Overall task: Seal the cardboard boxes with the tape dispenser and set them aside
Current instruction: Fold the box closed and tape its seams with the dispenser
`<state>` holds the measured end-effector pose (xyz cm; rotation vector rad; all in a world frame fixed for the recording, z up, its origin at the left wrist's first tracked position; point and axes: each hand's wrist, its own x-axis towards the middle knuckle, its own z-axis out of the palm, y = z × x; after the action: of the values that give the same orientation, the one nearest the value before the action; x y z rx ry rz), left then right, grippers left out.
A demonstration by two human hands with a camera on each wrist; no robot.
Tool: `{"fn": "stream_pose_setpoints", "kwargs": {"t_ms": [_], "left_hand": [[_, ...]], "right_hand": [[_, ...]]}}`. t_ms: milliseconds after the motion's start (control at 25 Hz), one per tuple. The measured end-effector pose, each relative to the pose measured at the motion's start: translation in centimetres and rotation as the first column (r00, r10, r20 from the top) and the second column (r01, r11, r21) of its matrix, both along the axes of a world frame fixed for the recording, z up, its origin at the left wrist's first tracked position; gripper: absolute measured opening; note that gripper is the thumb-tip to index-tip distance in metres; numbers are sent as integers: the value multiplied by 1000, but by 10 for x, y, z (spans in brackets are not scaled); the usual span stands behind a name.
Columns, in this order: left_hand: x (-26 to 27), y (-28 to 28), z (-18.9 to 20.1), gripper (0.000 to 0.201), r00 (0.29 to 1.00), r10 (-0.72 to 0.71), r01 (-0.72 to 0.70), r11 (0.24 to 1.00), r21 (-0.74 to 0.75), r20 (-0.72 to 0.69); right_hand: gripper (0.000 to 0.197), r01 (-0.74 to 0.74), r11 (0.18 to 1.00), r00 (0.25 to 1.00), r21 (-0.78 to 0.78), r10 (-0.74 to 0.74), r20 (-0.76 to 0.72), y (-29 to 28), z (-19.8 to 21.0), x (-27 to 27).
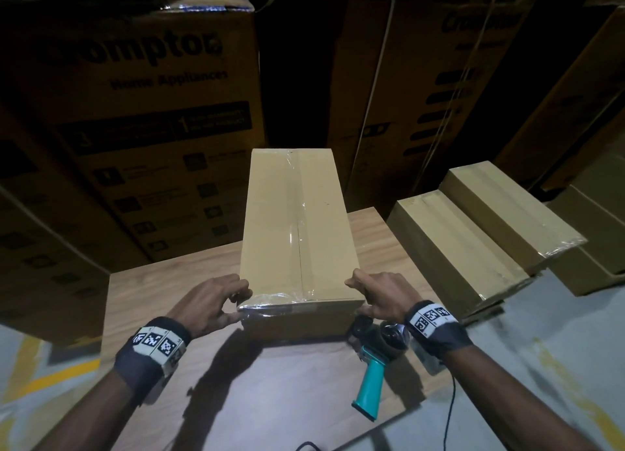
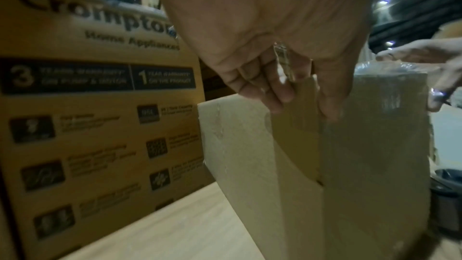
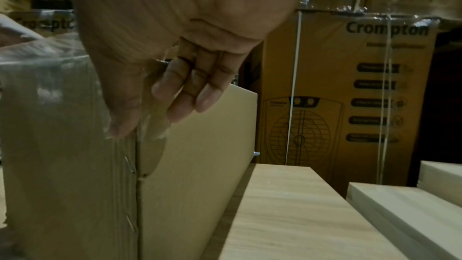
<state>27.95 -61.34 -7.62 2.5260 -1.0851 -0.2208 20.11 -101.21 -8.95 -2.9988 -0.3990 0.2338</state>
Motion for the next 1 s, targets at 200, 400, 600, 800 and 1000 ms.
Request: {"fn": "stream_pose_setpoints", "kwargs": {"t_ms": [200,400,600,800,1000], "left_hand": [[-8,5,-23,31,991,129,-133,984,-123,-38],[-16,8,-33,40,973,222,-231,949,-213,-68],[-26,5,-27,49,952,265,-252,963,-97,152],[-59,-13,-14,39,941,141,-139,990,-30,308],[-62,-78,7,34,988,122,-116,991,-62,90]], "right_hand": [[49,59,920,997,388,-72,18,-8,-18,-4],[56,31,864,996,503,-69,58,-9,-16,-2],[55,-40,946,976,323,-33,217,-7,-13,-8],[52,-87,995,958,46,71,277,11,9,-32],[34,54,937,977,346,-122,176,72,28,-19]]}}
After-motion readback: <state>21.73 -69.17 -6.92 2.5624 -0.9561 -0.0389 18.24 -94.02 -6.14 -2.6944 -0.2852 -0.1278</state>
